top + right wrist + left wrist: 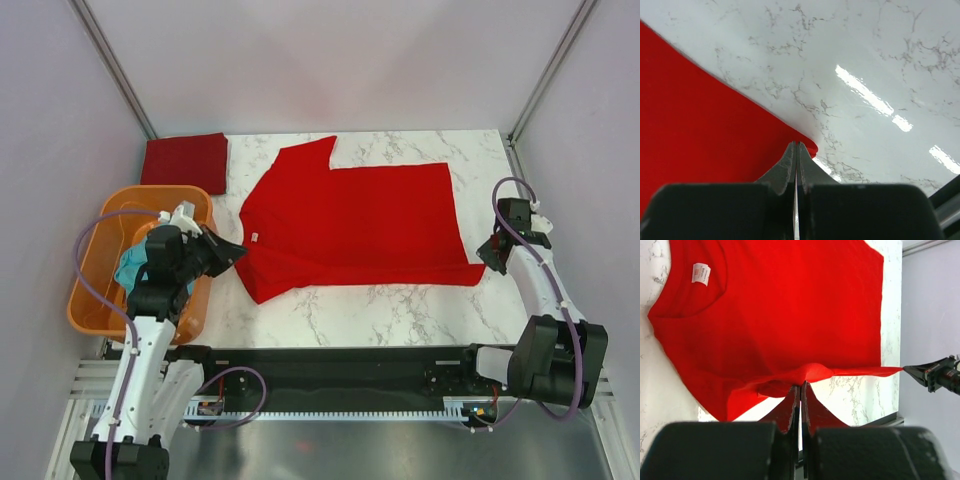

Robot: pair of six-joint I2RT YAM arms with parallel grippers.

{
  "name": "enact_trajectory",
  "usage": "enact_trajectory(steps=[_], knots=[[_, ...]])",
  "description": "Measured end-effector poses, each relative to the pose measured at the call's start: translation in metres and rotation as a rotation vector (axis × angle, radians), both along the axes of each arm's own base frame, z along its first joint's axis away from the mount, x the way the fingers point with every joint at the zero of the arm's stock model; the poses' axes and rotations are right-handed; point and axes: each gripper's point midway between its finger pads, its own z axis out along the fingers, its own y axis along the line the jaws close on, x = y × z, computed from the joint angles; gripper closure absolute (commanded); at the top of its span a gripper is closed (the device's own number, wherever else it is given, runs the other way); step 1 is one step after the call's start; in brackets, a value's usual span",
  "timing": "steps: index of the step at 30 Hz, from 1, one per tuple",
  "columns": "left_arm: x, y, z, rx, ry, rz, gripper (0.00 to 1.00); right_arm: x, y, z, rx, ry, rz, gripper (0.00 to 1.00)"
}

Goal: Fold and stack the t-shirts
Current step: Flatten the tshirt out, then fold the tshirt

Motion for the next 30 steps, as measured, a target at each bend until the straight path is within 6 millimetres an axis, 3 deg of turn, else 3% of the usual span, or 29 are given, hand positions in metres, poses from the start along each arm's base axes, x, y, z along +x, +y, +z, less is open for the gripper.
enact_trajectory(steps=[7, 13, 20, 30], knots=[[0.013, -0.001, -0.037, 0.005, 0.164, -0.002, 0.98, -0.006, -0.010, 0.002, -0.040, 0.007, -0.027, 1.00], [0.020, 0.014, -0.080, 0.104, 0.340, 0.031, 0.98, 0.021, 0.004, -0.004, 0.030, -0.043, 0.064, 1.00], [0.039, 0.026, -0.066, 0.167, 0.323, 0.072, 0.98, 0.042, 0.007, -0.033, 0.079, 0.036, 0.109, 1.00], [0.057, 0.036, -0.076, 0.239, 0.379, 0.083, 0.98, 0.077, 0.013, -0.023, 0.113, -0.027, 0.154, 1.00]])
